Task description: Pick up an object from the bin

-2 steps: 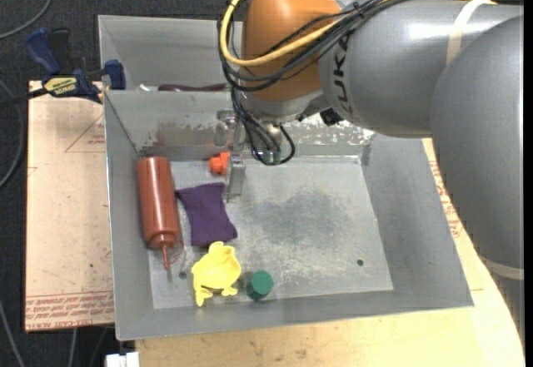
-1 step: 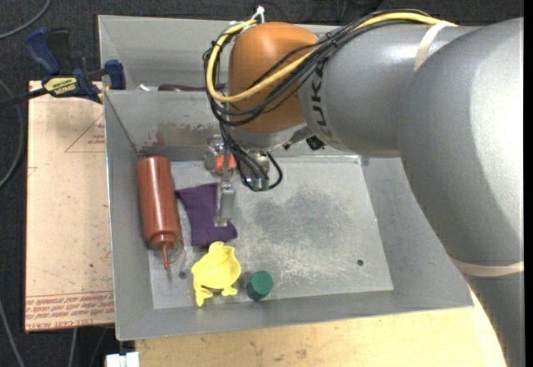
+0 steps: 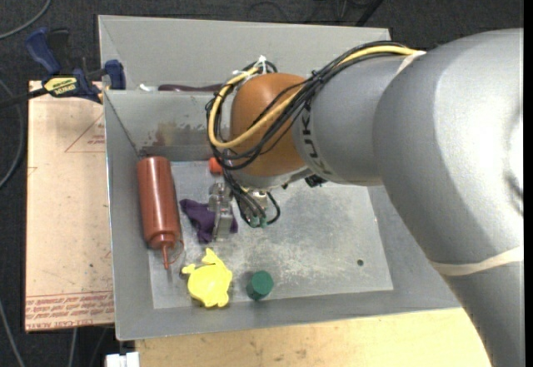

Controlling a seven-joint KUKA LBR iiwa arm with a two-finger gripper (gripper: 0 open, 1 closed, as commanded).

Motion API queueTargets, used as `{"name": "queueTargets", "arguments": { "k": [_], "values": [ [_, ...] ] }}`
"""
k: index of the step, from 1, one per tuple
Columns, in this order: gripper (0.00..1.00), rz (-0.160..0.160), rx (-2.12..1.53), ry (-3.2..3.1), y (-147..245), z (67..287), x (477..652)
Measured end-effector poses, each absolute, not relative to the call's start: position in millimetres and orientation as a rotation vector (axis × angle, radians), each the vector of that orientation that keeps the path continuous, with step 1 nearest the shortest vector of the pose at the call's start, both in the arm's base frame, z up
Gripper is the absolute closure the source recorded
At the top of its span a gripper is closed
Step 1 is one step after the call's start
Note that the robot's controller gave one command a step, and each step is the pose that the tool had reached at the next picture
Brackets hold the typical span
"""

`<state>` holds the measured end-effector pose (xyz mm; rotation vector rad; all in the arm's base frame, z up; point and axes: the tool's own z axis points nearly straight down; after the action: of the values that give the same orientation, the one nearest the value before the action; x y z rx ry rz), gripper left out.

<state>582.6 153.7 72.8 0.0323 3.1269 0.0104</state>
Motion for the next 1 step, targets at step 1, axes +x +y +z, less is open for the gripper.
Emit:
{"name": "queueTargets", "arguments": {
  "k": [1],
  "values": [
    [1.0, 0.011, 0.033, 3.127, 153.7, 72.8, 582.6]
  ]
}}
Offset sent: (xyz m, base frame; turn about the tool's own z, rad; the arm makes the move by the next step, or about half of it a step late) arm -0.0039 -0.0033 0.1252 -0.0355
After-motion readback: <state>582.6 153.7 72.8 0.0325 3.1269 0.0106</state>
